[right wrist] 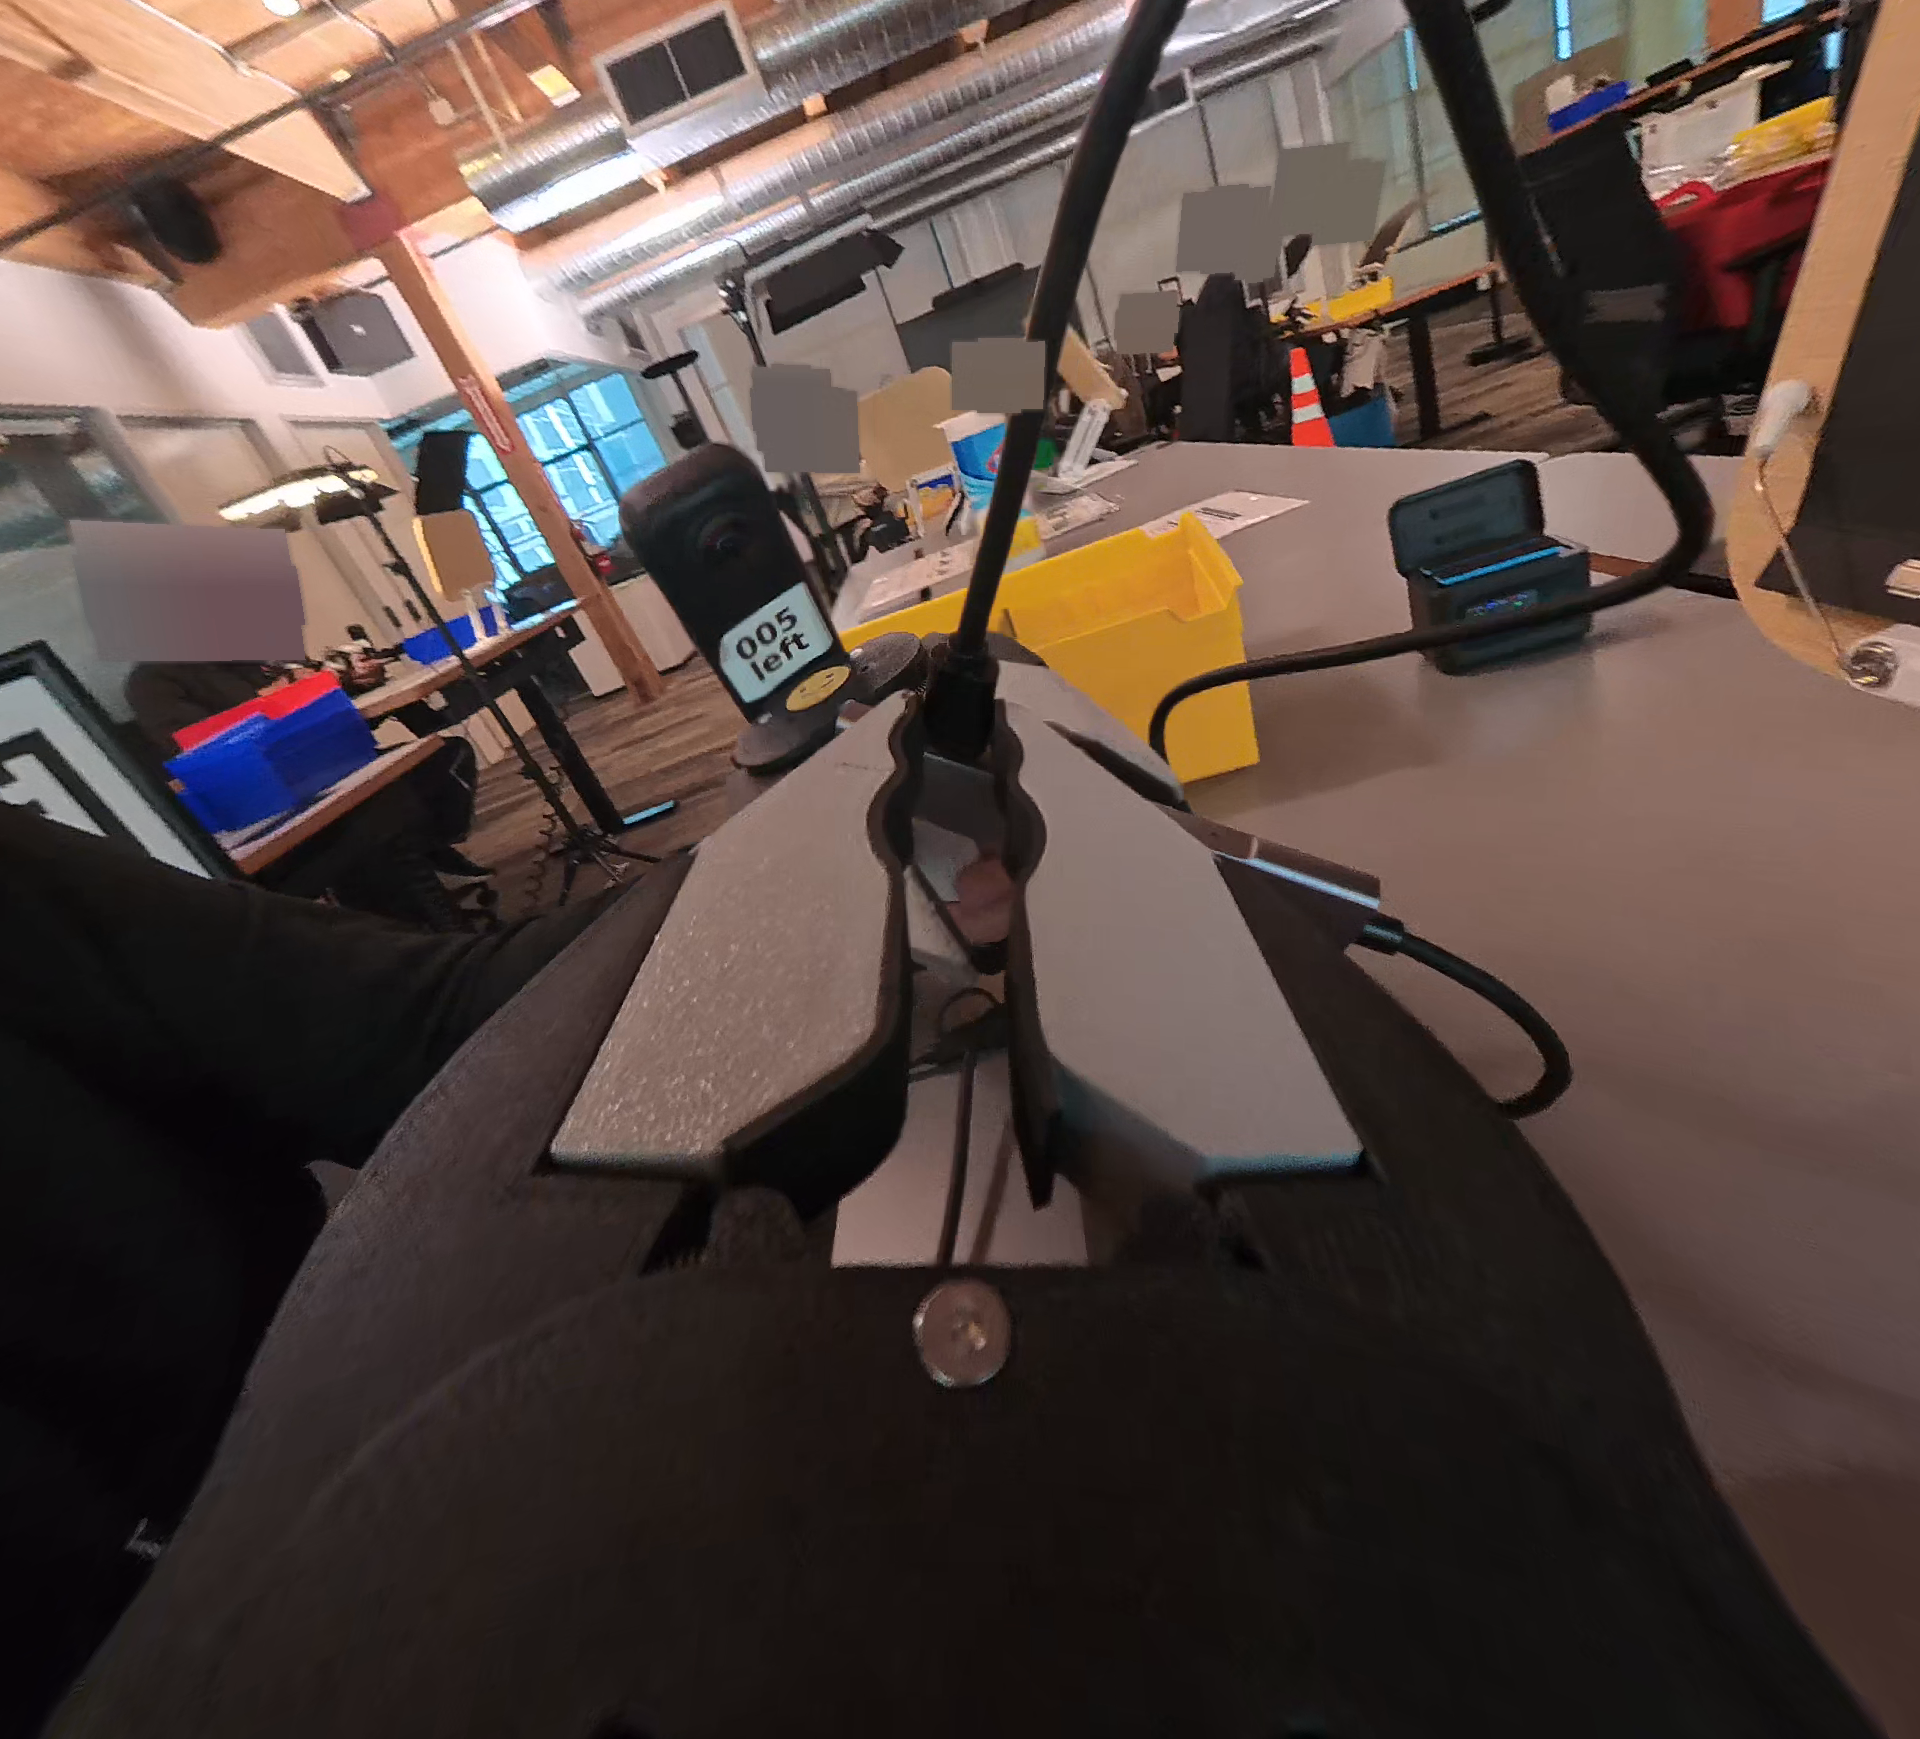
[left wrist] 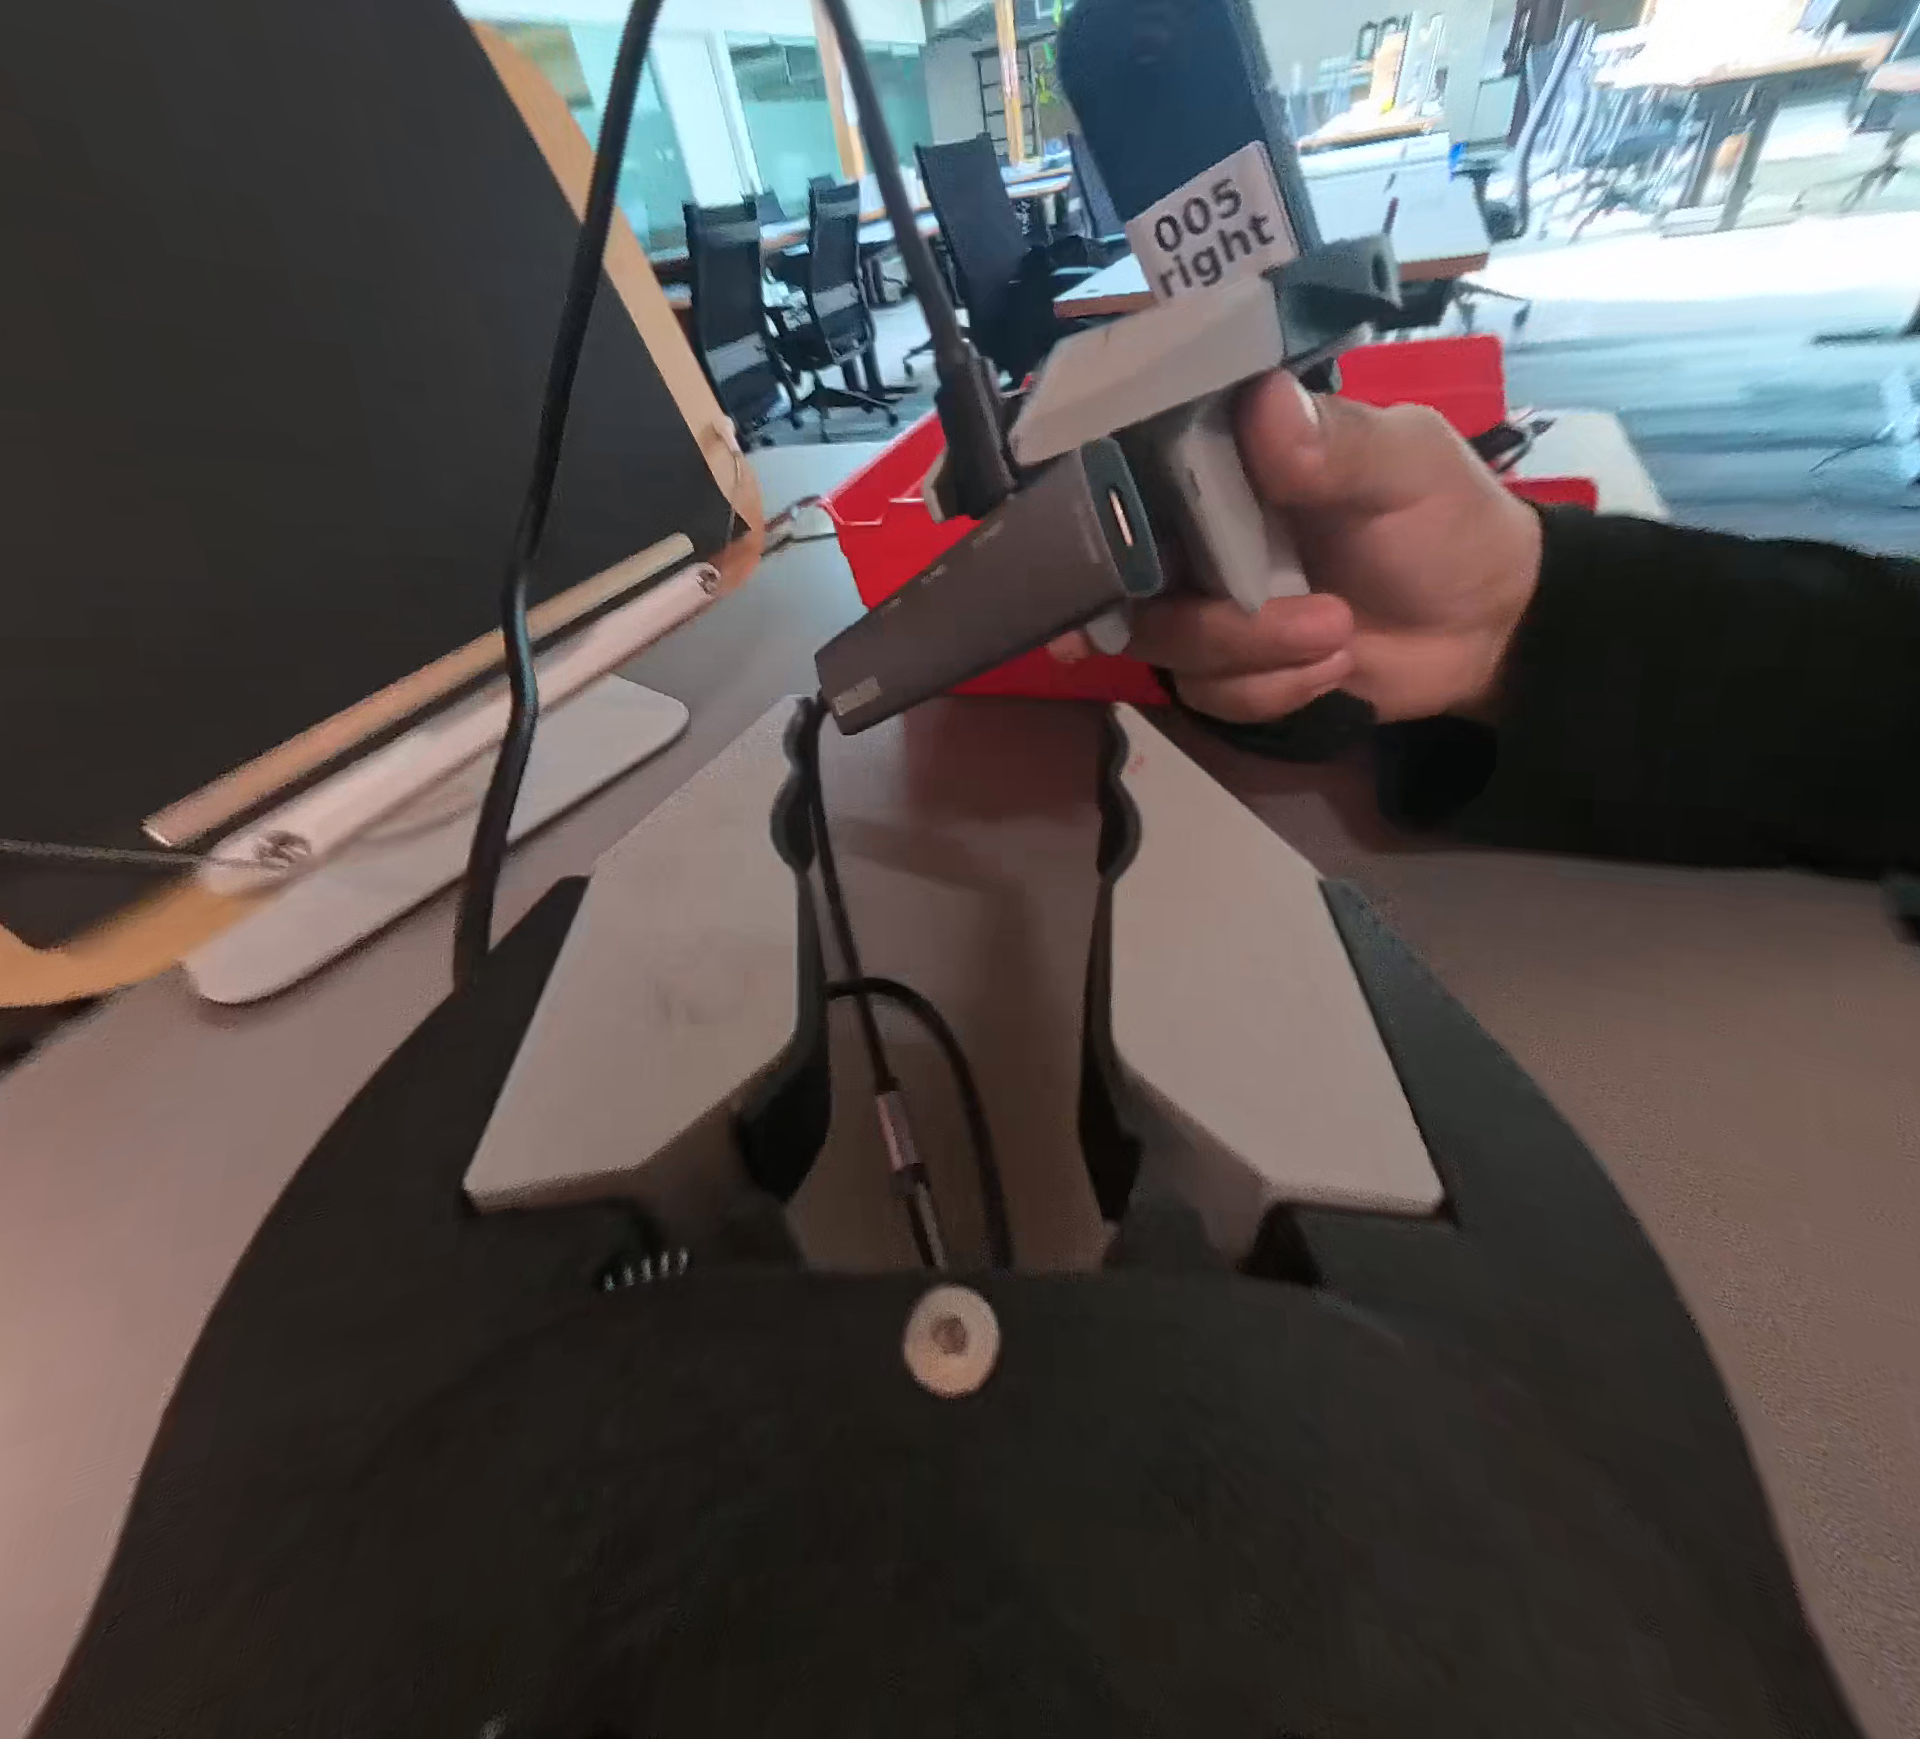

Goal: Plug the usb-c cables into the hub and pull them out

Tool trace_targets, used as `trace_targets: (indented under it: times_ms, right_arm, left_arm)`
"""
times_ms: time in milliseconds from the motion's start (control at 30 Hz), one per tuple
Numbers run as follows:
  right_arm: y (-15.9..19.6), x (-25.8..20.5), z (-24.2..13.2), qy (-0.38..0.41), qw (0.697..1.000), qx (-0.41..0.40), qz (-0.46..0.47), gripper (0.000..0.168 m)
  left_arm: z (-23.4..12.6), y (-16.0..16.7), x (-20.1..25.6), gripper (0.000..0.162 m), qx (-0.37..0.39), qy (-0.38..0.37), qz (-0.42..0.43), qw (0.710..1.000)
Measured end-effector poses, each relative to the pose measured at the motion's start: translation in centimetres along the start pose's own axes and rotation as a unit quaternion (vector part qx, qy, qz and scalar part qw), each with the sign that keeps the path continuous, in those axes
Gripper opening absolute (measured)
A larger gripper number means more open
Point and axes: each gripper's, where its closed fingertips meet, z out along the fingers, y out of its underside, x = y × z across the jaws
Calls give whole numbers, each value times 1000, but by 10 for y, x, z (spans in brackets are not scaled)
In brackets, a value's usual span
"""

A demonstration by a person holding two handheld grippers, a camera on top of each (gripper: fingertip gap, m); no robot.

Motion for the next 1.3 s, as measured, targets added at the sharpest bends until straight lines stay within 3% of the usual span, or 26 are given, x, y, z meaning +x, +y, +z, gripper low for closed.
trace_targets:
  times_ms: [167, 300, 467, 600, 767, 933, 1067, 1100, 1200, 1300]
  right_arm:
    - [-2, -18, -1, -66, 997, 2, 25, 8]
    - [-1, -19, -2, -70, 997, -4, 27, 8]
    - [-7, -28, -6, -93, 995, 6, 18, 9]
    - [-4, -35, -6, -112, 994, -6, 17, 9]
    - [5, -49, -3, -190, 977, -28, 96, 9]
    - [33, -53, 6, -197, 967, -101, 127, 7]
    - [31, -64, 6, -231, 958, -98, 138, 7]
    - [31, -63, 6, -227, 959, -97, 137, 7]
    - [31, -60, 7, -216, 963, -97, 130, 6]
    - [25, -57, 7, -208, 967, -81, 125, 7]
  left_arm:
    - [0, 0, 10, 52, 2, -14, 118, 993]
    - [0, -1, 16, 48, -1, 0, 120, 993]
    - [-9, -14, 31, 57, 36, 75, 38, 996]
    - [-19, -25, 32, 54, 71, 53, 111, 990]
    - [-17, -20, 33, 57, 56, 31, 175, 983]
    - [-14, -19, 41, 59, 54, 38, 203, 977]
    - [-12, -9, 54, 58, 41, 74, 201, 976]
    - [-10, -6, 57, 54, 34, 82, 199, 976]
    - [-7, -3, 66, 20, 28, 114, 190, 975]
    - [-2, -7, 60, 19, 30, 95, 189, 977]
